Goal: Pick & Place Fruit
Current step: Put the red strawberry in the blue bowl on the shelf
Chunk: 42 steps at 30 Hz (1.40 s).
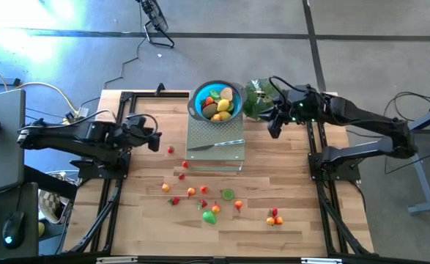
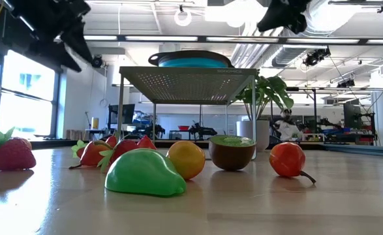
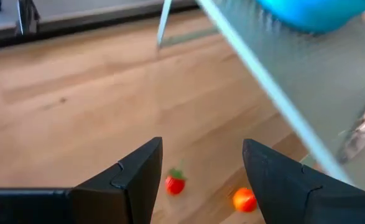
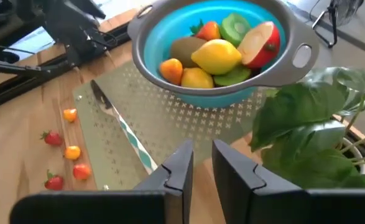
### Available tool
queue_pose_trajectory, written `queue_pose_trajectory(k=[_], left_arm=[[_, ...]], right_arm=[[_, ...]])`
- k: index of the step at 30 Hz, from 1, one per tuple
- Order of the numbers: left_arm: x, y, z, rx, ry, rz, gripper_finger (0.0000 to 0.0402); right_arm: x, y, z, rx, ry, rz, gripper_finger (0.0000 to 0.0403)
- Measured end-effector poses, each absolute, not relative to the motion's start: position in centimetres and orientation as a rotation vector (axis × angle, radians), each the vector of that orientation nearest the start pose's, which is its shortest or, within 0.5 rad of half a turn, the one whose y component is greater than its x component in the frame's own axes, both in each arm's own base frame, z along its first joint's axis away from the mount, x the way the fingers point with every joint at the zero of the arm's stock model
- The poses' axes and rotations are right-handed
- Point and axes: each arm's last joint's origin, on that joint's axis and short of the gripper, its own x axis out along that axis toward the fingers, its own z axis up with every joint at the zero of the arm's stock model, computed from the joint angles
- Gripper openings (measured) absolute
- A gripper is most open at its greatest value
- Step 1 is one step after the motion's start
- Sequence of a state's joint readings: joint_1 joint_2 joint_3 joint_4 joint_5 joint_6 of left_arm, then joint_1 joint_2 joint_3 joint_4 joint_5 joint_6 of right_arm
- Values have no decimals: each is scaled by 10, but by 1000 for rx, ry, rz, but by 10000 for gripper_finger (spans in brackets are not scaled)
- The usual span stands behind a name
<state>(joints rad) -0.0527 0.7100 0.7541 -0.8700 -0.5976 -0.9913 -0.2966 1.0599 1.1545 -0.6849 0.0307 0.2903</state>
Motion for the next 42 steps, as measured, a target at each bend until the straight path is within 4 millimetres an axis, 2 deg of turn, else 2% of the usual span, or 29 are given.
queue_pose_trajectory(k=[7,16,25,34,38,42], left_arm=[[134,9,243,-567,583,890,216],[139,9,196,-618,512,832,215],[134,7,185,-526,544,699,215],[126,7,165,-506,584,693,215],[129,6,160,-490,555,651,215],[131,6,161,-398,551,606,215]], right_arm=[[197,-63,354,365,471,-459,52],[197,-63,354,403,464,-453,52],[197,-63,354,455,452,-467,52],[198,-63,355,490,436,-485,52],[197,-63,355,486,436,-488,52],[197,-63,355,479,437,-486,52]])
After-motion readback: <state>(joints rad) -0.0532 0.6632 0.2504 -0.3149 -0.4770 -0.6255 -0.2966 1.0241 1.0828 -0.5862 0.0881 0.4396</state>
